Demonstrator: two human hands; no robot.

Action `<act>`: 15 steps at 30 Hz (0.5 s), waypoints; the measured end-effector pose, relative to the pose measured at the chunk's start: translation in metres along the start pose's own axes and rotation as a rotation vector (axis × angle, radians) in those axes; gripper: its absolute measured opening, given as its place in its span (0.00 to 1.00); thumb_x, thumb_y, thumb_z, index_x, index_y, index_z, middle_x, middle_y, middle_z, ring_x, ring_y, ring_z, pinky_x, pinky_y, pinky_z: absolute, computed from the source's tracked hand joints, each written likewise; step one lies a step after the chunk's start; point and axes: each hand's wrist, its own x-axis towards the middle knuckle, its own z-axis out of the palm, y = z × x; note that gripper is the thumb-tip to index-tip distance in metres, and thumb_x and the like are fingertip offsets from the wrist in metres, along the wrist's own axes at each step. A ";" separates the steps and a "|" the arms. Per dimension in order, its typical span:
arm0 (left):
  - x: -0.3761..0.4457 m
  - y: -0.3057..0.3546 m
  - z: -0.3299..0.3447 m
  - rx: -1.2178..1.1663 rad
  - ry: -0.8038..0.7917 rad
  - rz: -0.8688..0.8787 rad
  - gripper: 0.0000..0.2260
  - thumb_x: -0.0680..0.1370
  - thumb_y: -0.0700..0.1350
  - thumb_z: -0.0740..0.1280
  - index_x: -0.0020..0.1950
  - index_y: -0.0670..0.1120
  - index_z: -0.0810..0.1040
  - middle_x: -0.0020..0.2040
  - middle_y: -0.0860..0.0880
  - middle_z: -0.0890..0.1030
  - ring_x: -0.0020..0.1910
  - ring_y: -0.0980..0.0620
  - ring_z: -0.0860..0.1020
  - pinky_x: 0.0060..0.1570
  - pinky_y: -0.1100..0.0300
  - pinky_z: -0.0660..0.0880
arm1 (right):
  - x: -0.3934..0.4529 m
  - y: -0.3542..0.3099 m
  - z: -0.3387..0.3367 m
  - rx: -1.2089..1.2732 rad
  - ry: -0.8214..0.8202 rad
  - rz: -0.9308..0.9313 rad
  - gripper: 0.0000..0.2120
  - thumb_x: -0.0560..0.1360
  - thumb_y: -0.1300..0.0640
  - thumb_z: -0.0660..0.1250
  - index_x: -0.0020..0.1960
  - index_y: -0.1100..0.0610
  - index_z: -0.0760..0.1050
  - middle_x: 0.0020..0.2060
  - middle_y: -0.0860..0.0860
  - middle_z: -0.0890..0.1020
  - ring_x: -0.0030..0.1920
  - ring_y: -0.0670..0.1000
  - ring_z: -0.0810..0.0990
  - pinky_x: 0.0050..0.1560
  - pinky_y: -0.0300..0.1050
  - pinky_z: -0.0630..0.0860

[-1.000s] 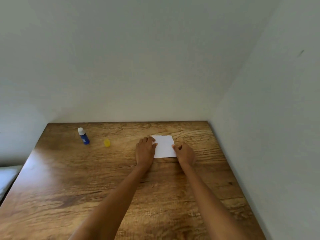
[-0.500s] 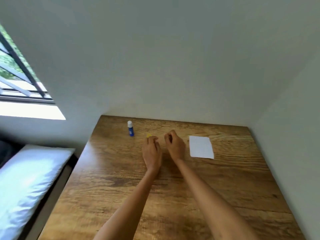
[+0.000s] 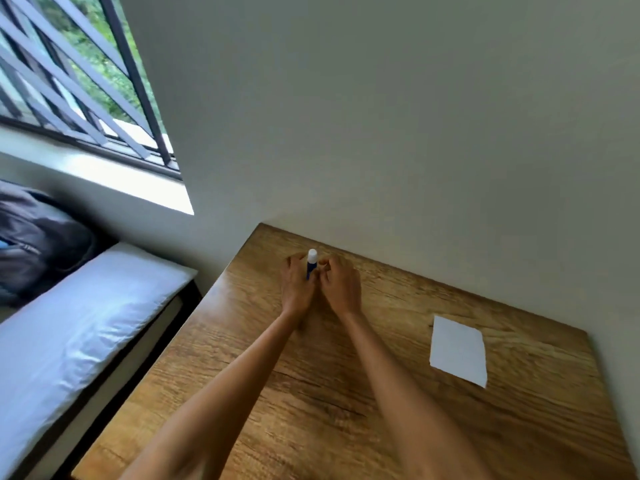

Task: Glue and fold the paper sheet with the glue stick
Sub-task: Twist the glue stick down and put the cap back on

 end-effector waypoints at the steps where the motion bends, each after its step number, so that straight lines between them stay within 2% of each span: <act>1: 0.002 0.000 -0.001 -0.024 0.003 0.008 0.14 0.77 0.43 0.64 0.62 0.42 0.71 0.60 0.43 0.73 0.57 0.46 0.72 0.56 0.54 0.72 | 0.000 0.001 0.001 -0.012 -0.014 -0.014 0.07 0.76 0.58 0.60 0.51 0.57 0.75 0.49 0.52 0.80 0.51 0.53 0.76 0.54 0.49 0.72; 4: 0.003 0.003 -0.007 -0.162 0.008 0.028 0.09 0.77 0.42 0.65 0.57 0.43 0.74 0.52 0.46 0.79 0.50 0.49 0.77 0.46 0.60 0.72 | -0.004 0.001 0.001 0.048 -0.016 -0.015 0.08 0.76 0.58 0.61 0.53 0.56 0.76 0.51 0.51 0.79 0.53 0.51 0.76 0.54 0.48 0.72; 6: 0.002 0.008 -0.015 -0.223 -0.021 0.056 0.09 0.76 0.41 0.66 0.56 0.43 0.75 0.50 0.47 0.80 0.47 0.51 0.78 0.44 0.63 0.73 | -0.010 -0.002 -0.003 0.170 -0.025 0.014 0.09 0.76 0.57 0.63 0.55 0.55 0.75 0.53 0.50 0.78 0.52 0.50 0.77 0.51 0.49 0.76; 9: -0.001 0.020 -0.032 -0.244 -0.091 0.119 0.09 0.76 0.41 0.66 0.56 0.44 0.76 0.48 0.50 0.80 0.44 0.57 0.77 0.40 0.69 0.72 | -0.018 -0.011 -0.017 0.335 -0.075 0.070 0.12 0.76 0.54 0.64 0.59 0.53 0.72 0.56 0.47 0.75 0.51 0.46 0.77 0.49 0.45 0.78; 12: -0.008 0.038 -0.055 -0.263 -0.152 0.180 0.08 0.77 0.43 0.66 0.55 0.44 0.77 0.47 0.50 0.80 0.42 0.60 0.77 0.40 0.68 0.71 | -0.026 -0.026 -0.039 0.418 -0.091 0.091 0.13 0.77 0.51 0.63 0.61 0.51 0.73 0.56 0.48 0.75 0.50 0.45 0.77 0.49 0.42 0.76; 15: -0.016 0.056 -0.079 -0.327 -0.241 0.239 0.08 0.77 0.43 0.66 0.54 0.43 0.77 0.46 0.47 0.81 0.45 0.51 0.79 0.47 0.58 0.75 | -0.037 -0.044 -0.062 0.440 -0.090 0.077 0.15 0.78 0.49 0.60 0.61 0.53 0.75 0.55 0.52 0.79 0.53 0.50 0.78 0.48 0.42 0.74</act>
